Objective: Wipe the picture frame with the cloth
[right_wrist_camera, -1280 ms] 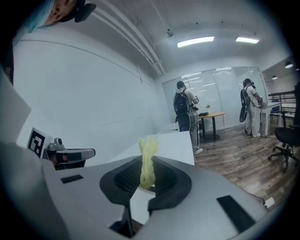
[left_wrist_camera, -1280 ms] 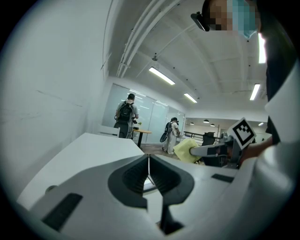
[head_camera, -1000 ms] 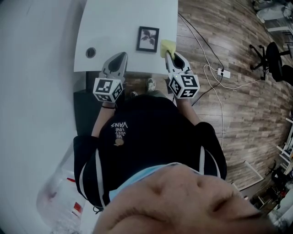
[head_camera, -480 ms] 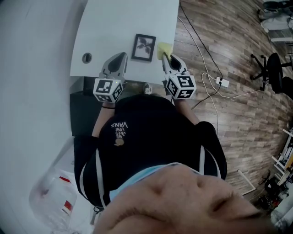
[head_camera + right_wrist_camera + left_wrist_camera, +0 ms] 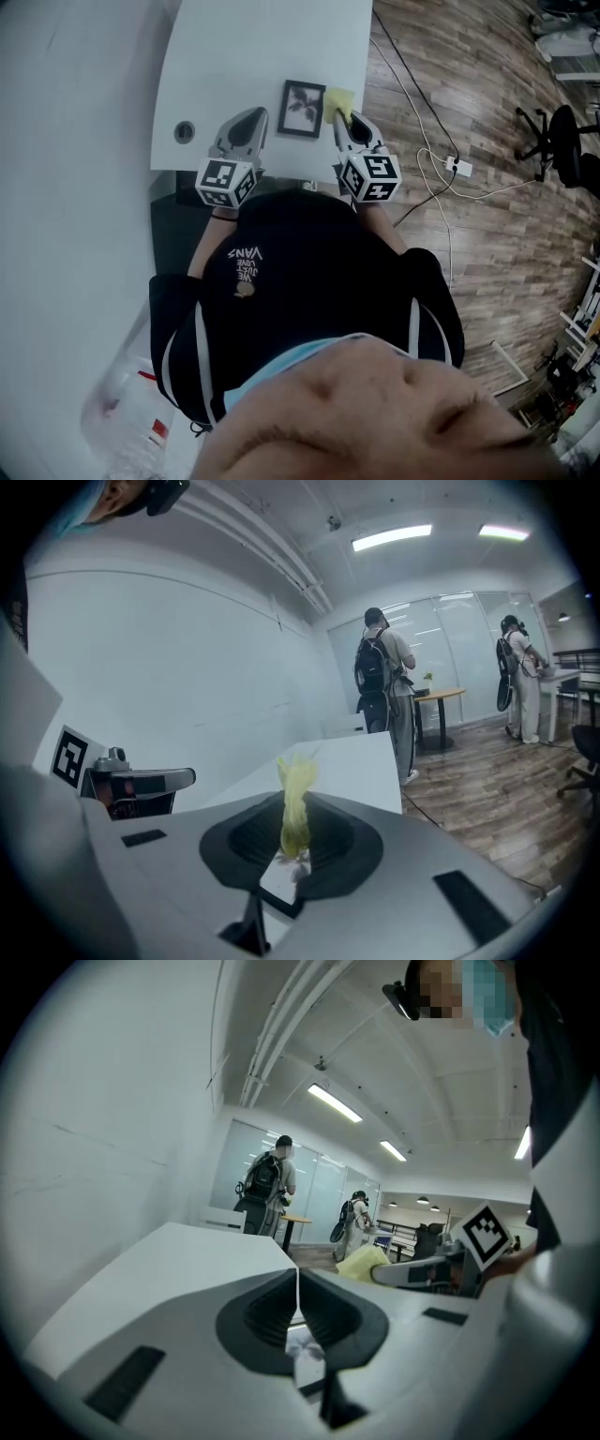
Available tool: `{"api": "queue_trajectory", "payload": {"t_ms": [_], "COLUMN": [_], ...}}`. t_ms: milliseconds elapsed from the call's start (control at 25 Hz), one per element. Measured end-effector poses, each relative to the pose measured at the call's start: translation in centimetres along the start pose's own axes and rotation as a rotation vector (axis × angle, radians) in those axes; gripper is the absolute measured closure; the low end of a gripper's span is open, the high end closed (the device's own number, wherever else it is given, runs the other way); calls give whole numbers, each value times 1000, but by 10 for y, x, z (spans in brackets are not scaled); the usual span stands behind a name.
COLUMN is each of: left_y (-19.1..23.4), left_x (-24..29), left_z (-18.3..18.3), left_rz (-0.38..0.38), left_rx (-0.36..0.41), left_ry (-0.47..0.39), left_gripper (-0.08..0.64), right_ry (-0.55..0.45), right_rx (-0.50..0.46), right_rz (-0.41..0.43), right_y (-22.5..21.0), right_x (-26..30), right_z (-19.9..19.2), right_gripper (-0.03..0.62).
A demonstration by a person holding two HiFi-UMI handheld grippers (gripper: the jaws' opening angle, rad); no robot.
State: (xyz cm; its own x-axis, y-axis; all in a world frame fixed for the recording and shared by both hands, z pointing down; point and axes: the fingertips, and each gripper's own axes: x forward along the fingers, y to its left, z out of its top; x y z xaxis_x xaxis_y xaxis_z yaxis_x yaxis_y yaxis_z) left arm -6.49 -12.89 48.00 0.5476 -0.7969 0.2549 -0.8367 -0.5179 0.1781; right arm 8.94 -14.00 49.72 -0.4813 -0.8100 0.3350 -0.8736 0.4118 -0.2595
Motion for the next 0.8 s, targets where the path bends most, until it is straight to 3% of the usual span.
{"api": "queue_trajectory", "payload": {"t_ms": [320,800], "left_y": [23,48], "left_x": [21,29], "left_z": [13,21], "left_rz": [-63,-98], "left_rx": [18,37], "left_ry": [7,24], "left_gripper": [543,543], "right_ry": [-29,-39], "right_rx": [23,41], "right_rz": [-55,-80], "right_y": [-1,6], "right_x": [21,50], "right_z": [13,18], "right_gripper": [546,546]}}
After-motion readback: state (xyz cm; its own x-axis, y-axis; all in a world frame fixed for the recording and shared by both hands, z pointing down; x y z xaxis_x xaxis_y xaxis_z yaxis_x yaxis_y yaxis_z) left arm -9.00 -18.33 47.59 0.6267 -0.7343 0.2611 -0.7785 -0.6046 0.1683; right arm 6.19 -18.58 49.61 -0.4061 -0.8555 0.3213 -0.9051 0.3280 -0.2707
